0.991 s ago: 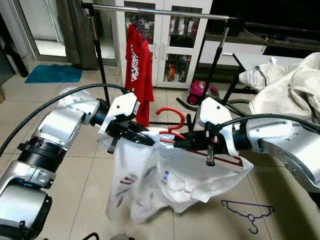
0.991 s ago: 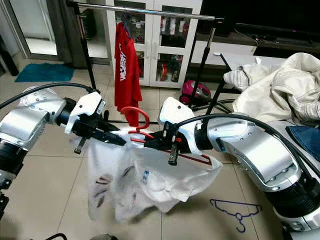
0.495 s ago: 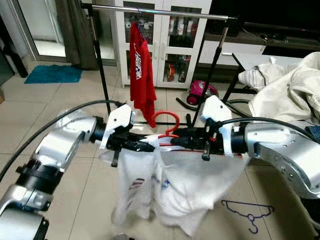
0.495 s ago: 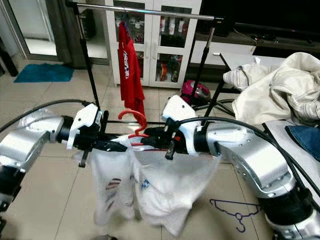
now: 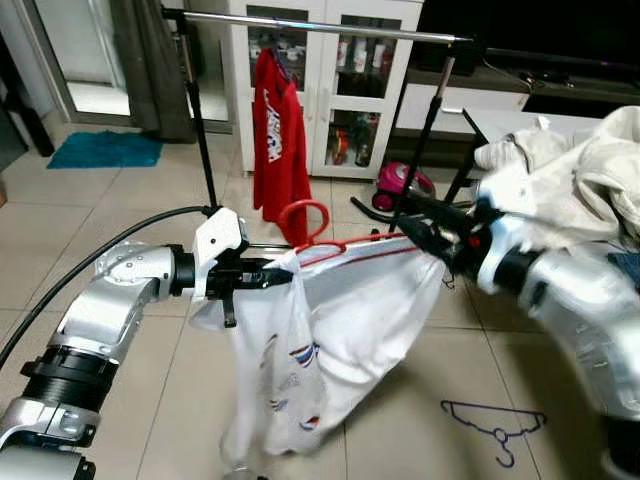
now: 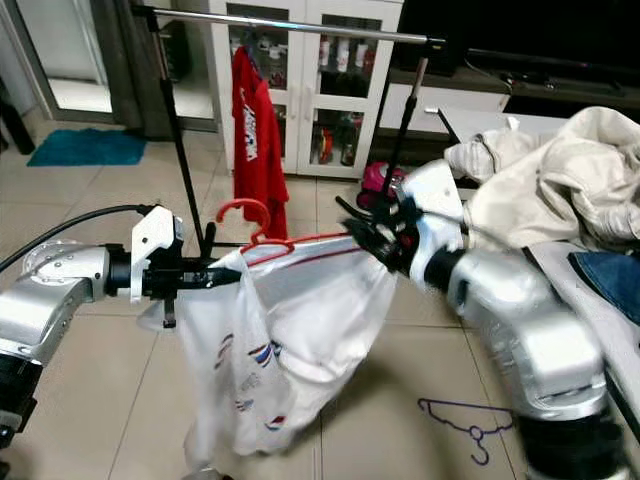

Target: Hang hanger

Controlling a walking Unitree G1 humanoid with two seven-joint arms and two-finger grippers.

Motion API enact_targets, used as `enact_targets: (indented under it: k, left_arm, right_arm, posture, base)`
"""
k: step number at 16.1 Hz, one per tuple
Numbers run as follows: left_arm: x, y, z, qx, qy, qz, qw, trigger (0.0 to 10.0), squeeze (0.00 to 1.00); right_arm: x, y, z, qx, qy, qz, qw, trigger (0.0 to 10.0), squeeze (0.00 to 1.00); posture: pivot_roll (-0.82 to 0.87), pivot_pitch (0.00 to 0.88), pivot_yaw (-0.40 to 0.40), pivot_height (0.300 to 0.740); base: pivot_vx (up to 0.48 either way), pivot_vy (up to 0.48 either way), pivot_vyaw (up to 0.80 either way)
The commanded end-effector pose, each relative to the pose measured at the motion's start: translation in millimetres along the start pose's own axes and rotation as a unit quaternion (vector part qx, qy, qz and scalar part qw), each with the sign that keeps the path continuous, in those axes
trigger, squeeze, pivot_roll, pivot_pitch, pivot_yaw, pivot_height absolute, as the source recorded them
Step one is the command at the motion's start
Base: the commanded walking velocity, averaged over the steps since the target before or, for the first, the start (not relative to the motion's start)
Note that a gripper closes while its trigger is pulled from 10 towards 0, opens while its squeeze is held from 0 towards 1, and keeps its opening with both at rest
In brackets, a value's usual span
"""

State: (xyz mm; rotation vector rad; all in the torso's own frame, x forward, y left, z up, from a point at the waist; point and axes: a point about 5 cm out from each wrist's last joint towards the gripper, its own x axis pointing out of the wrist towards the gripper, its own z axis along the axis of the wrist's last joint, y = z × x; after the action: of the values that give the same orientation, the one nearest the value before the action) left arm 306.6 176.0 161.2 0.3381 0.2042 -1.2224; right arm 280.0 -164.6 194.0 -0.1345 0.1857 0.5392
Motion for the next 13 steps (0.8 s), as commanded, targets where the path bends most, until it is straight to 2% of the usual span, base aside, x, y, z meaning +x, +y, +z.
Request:
enact_targets:
  k: [1, 3, 4, 5, 6, 7, 8, 13]
  left_arm:
    - [1.3, 2.2, 10.2, 0.011, -0.022, 0.005, 1.000, 0.0, 0.00]
    - [1.5, 3.9, 11.4, 0.011, -0.023, 0.011, 1.000, 0.0, 0.00]
    - [1.2, 5.0, 12.7, 0.010, -0.026, 0.016, 0.999, 0.0, 0.00]
    - [1.4, 5.8, 13.6, 0.011, -0.027, 0.018, 0.999, 0.0, 0.00]
    - [1.6, 5.8, 13.8, 0.011, -0.026, 0.018, 0.999, 0.0, 0.00]
    - [1.6, 5.6, 13.7, 0.010, -0.026, 0.017, 0.999, 0.0, 0.00]
    - [1.7, 5.5, 14.0, 0.010, -0.026, 0.016, 0.999, 0.0, 0.00]
    - [-0.6, 5.9, 14.5, 0.012, -0.023, 0.015, 1.000, 0.0, 0.00]
  right_arm:
    - [0.3, -8.0, -7.9, 0.004, 0.015, -0.051, 0.999, 10.0, 1.00]
    - [0.2, -13.0, -17.2, 0.016, 0.022, -0.088, 0.996, 10.0, 1.00]
    - [0.2, -14.2, -23.1, 0.016, 0.036, -0.107, 0.994, 10.0, 0.13]
    - [1.3, -14.3, -24.9, 0.023, 0.039, -0.116, 0.992, 10.0, 0.00]
    - [3.4, -12.6, -24.8, 0.030, 0.037, -0.116, 0.992, 7.2, 0.00]
    - [5.4, -11.2, -24.6, 0.033, 0.035, -0.116, 0.992, 1.5, 0.00]
    - [6.7, -11.1, -24.5, 0.034, 0.034, -0.116, 0.992, 0.0, 0.00]
    - [10.3, -12.5, -21.6, 0.034, 0.027, -0.114, 0.993, 0.0, 0.00]
  posture:
    - [-0.10, 0.000, -0.039, 0.740]
    - [-0.10, 0.000, -0.037, 0.740]
    - [-0.10, 0.000, -0.037, 0.740]
    - [-0.10, 0.000, -0.028, 0.740]
    - [-0.10, 0.000, -0.028, 0.740]
    - [-0.10, 0.000, -0.028, 0.740]
    - [-0.10, 0.000, -0.026, 0.740]
    - [-0.09, 0.000, -0.031, 0.740]
  base:
    - [0.000, 0.000, 0.00]
    - [0.000, 0.000, 0.00]
    - [0.000, 0.000, 0.00]
    - [0.000, 0.000, 0.00]
    - [0.000, 0.000, 0.00]
    - [0.000, 0.000, 0.00]
    - [0.000, 0.000, 0.00]
    - [0.000, 0.000, 0.00]
